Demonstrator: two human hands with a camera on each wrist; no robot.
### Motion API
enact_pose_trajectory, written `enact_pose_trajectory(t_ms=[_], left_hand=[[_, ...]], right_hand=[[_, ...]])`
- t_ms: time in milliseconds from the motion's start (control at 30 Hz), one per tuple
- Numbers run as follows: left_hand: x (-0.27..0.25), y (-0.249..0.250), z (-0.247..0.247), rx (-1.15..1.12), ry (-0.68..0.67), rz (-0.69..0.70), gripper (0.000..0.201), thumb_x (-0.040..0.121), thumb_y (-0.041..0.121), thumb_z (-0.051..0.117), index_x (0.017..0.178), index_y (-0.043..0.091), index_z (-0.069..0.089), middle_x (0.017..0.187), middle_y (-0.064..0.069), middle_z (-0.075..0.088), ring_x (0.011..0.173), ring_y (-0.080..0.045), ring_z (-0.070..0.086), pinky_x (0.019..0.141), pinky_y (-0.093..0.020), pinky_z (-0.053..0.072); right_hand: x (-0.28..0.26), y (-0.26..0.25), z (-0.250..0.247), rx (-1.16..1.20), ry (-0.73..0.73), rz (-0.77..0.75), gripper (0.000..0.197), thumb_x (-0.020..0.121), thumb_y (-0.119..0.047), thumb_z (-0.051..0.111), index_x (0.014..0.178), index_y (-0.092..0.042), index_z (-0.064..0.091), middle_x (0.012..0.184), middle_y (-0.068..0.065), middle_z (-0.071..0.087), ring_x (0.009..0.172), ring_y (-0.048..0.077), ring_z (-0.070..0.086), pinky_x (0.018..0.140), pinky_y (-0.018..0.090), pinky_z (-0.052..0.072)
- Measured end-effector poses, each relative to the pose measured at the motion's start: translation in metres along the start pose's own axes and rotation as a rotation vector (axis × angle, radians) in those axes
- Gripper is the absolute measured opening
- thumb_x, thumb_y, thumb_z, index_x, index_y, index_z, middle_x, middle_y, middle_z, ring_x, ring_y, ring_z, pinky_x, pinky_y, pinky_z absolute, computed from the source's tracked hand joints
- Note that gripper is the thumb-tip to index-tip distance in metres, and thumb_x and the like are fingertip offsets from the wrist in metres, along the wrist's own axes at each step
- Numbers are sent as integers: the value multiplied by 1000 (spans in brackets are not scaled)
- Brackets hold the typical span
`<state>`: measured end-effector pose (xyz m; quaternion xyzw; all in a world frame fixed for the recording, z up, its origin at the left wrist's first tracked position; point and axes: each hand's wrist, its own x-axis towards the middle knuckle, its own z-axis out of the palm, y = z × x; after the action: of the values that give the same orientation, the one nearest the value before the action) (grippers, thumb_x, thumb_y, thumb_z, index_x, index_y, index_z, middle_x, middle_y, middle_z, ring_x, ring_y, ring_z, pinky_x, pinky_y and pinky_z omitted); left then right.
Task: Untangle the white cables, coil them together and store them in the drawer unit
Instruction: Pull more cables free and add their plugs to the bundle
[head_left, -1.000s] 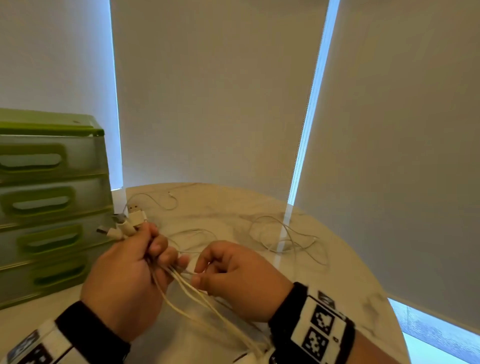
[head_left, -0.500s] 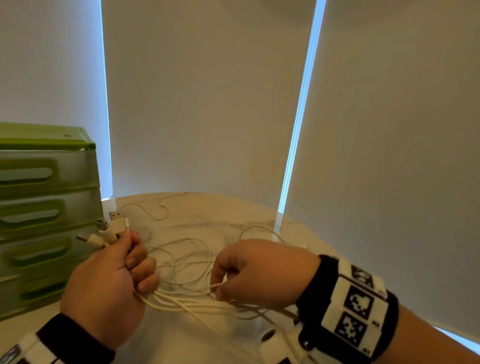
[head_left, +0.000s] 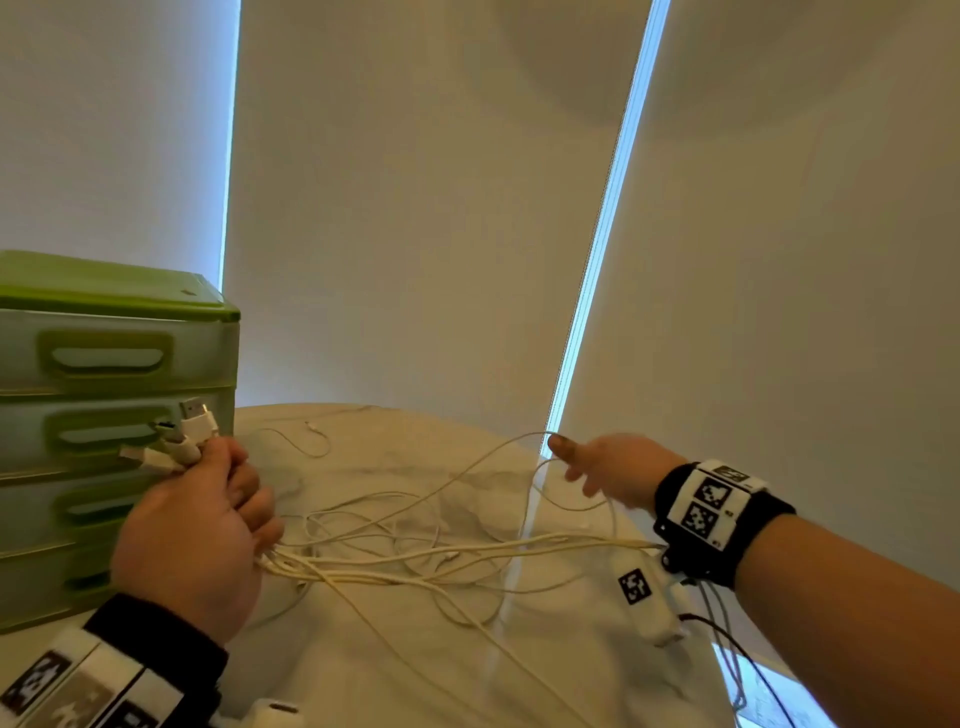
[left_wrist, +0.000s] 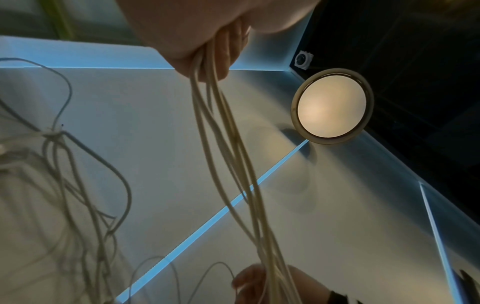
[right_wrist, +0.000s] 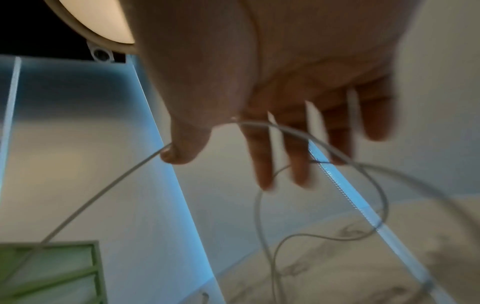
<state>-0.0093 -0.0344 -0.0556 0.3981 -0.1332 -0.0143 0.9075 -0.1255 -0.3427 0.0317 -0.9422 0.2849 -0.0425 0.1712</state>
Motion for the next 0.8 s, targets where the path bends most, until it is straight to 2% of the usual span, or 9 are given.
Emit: enact_pose_trajectory(t_ms=[67,167,267,400,467,533,667,733,800], left_hand=[[0,2,0,-26,6,5,34,103,25,34,69,24,39,40,10,33,30,-1,27,32,-17,19],[2,2,-1,-9,-12,-26,37,104,27,32,67,23,39,40,10,33,30,-2,27,31,-17,19],[-1,2,-4,-11,-48,-34,38,103,30,33,65,23,37,41,10,32,31,-3,26,33,-18,20],[-6,1,-8,242,-73,119,38,102,26,37,64,25,34,47,11,30,40,-2,27,39,-16,25],[-5,-1,-10,325,-84,171,38,104,23,33,66,24,32,45,12,31,38,1,28,39,-11,26],[-4,-1,-12,337,-92,176,38,105,23,30,67,25,31,45,12,32,38,1,29,38,-11,27],[-4,0,-13,349,-85,175,39,105,20,28,67,25,30,44,13,33,37,1,30,38,-11,28],[-3,1,-13,323,-76,146,39,105,21,29,66,25,31,47,12,32,37,1,30,37,-11,27],[-3,1,-13,293,-60,112,38,104,22,30,66,24,32,49,11,31,37,0,29,37,-11,26]], right_hand=[[-2,-6,7,52,-163,104,91,75,-89,17,100,-21,72,96,0,73,82,19,66,86,38,53],[2,-15,13,638,-272,10,80,70,-85,38,74,-10,63,64,7,63,55,22,58,55,28,45],[0,-30,0,1213,-231,-203,31,84,-33,69,67,-13,51,56,3,43,45,16,41,42,24,34],[2,-42,-27,1177,97,-382,17,91,7,52,89,-6,63,74,12,63,46,15,50,43,22,41],[2,-45,-45,1152,315,-371,17,95,0,50,99,-6,66,89,15,70,47,16,55,42,24,40],[5,-37,-58,1031,416,-270,23,98,-33,55,104,-13,66,103,9,71,55,18,60,48,28,41],[13,-9,-58,616,212,16,92,60,-95,41,96,-15,70,100,7,71,86,27,69,70,36,50],[16,-2,-49,690,66,45,96,56,-97,40,77,-8,67,90,14,72,82,32,70,70,37,51],[16,-1,-38,847,-27,47,80,69,-89,36,59,-11,54,76,20,68,74,36,69,63,36,50]])
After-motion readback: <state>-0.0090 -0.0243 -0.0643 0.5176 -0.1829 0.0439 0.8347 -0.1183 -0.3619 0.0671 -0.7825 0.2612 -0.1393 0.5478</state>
